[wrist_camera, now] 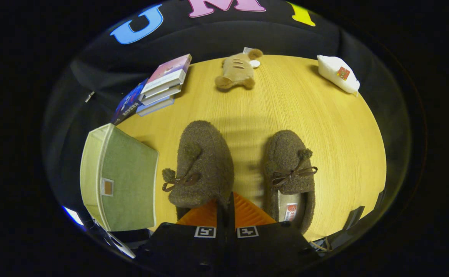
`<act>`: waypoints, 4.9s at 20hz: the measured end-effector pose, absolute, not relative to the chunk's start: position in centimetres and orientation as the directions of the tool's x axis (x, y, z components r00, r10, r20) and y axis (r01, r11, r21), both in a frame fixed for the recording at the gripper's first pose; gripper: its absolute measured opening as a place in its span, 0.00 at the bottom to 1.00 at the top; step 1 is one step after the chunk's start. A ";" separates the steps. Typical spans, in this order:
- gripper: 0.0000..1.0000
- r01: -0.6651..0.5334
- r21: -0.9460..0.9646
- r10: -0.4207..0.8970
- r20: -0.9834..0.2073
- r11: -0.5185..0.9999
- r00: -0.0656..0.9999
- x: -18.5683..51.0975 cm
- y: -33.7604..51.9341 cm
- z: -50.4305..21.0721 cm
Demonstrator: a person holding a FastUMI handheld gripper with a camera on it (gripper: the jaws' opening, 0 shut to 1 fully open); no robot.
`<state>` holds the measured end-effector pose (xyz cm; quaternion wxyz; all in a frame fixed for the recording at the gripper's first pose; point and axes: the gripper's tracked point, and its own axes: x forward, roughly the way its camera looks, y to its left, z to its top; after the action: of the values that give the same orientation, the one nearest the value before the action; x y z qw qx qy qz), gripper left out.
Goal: Open the storage box then place both shoes into the box .Put the left shoe in first, then the right shoe, with the right side of both shoes facing outward in a uniform manner.
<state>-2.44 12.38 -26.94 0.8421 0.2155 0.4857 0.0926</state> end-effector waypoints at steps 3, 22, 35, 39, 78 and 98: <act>0.05 0.053 0.500 0.393 -0.737 0.864 0.550 -2.0 13.7 -22.8; 0.05 0.070 0.716 0.592 -0.624 0.695 0.510 -2.3 36.0 -11.6; 0.05 0.209 0.723 0.566 -0.658 0.658 0.496 -1.7 40.9 -14.3; 0.07 0.189 0.778 0.636 -0.606 0.599 0.478 -2.2 42.9 -13.5; 0.97 0.047 0.453 0.313 -0.683 0.890 0.660 -6.0 2.1 -21.6; 0.16 0.142 0.320 0.233 -0.873 0.937 0.428 -3.9 -0.5 -39.4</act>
<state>-3.86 -0.49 -39.39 0.8266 0.1756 0.5340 0.0278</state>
